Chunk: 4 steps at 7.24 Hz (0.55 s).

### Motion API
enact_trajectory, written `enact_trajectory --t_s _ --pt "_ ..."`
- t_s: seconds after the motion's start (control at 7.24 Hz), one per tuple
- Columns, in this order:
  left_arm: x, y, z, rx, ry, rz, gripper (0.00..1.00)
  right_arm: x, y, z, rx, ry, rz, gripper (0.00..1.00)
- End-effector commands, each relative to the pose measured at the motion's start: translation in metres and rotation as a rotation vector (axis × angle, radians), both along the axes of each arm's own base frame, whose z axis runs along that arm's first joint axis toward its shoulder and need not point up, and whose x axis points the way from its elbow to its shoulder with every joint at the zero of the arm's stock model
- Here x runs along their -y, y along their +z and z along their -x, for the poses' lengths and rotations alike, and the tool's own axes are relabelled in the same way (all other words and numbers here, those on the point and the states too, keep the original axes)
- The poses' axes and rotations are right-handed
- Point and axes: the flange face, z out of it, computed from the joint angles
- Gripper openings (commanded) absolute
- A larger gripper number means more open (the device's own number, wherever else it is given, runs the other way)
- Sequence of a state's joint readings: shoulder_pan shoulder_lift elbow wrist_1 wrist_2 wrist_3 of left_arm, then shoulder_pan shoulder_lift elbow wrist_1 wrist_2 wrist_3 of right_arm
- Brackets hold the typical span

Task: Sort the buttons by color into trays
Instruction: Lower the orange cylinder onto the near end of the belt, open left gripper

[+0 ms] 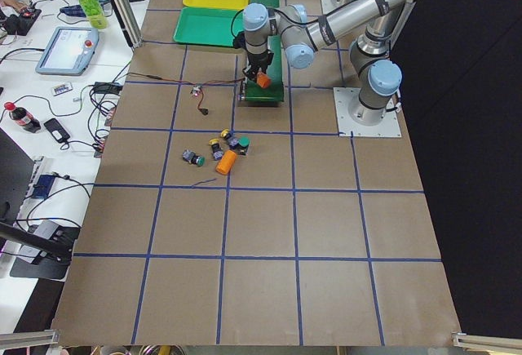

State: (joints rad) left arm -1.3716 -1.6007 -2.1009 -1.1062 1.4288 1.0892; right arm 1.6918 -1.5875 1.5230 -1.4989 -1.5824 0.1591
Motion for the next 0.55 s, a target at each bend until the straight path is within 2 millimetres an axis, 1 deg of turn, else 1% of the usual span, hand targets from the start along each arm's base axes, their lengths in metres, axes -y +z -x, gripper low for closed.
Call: enact_trajectory --t_s 0.0,0.14,0.28,0.41 --pt "-0.004 -0.005 0.001 -0.008 -0.021 -0.010 0.93 0.000 0.001 0.000 0.001 0.000 0.001 1.00" --pt "-0.005 -0.002 0.001 -0.007 -0.011 -0.004 0.95 0.000 0.001 0.001 0.001 -0.002 0.001 1.00" --pt "-0.002 0.004 0.004 -0.037 -0.001 0.013 0.95 0.000 0.001 0.000 0.003 0.000 0.002 1.00" --pt "0.000 0.017 0.003 -0.026 0.043 0.035 0.96 0.000 0.001 0.000 0.004 0.000 0.001 1.00"
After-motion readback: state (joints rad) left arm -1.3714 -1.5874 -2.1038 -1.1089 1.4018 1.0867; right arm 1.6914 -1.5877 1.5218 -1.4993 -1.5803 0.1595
